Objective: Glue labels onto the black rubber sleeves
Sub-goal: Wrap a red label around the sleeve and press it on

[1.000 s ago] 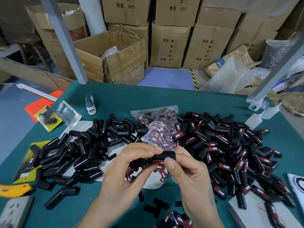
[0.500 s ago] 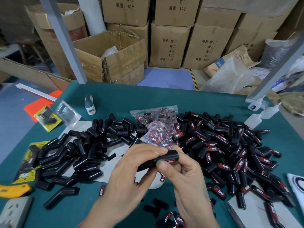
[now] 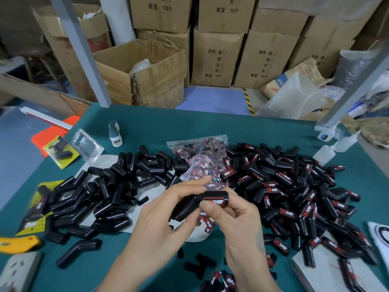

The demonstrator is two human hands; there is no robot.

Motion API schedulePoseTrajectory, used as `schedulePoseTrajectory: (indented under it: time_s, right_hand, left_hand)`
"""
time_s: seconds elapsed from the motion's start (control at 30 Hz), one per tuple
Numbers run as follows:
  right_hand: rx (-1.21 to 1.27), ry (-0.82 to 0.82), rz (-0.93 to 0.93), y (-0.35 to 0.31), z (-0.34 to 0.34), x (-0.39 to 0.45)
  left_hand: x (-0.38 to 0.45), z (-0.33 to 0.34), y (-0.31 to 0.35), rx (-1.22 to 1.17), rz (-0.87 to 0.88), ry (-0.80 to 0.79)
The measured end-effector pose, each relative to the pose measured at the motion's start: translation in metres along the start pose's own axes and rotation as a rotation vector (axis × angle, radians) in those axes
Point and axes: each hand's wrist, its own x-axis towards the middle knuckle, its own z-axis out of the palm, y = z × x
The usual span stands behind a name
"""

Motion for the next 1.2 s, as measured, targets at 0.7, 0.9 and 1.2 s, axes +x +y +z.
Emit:
schedulePoseTrajectory:
  time_s: [0.7,0.9,1.2]
  right_hand:
    - [0.0,0.038,-0.001,0.004,-0.001,0.0053]
    - [0.01,0.05,0.086,-0.0025,-0.0027,0.0047]
    - [-0.094,-0.076,-0.078,-0.0041,-0.004,0.0042]
  left_hand:
    - [0.0048,0.0107,-0.0027,0.265,0.079,0.181]
    - [0.0042,0.0067,-0.0057,0.221,0.061,0.207]
    - [0.0048,0.0058,-0.0039,0.201,0.046,0.184]
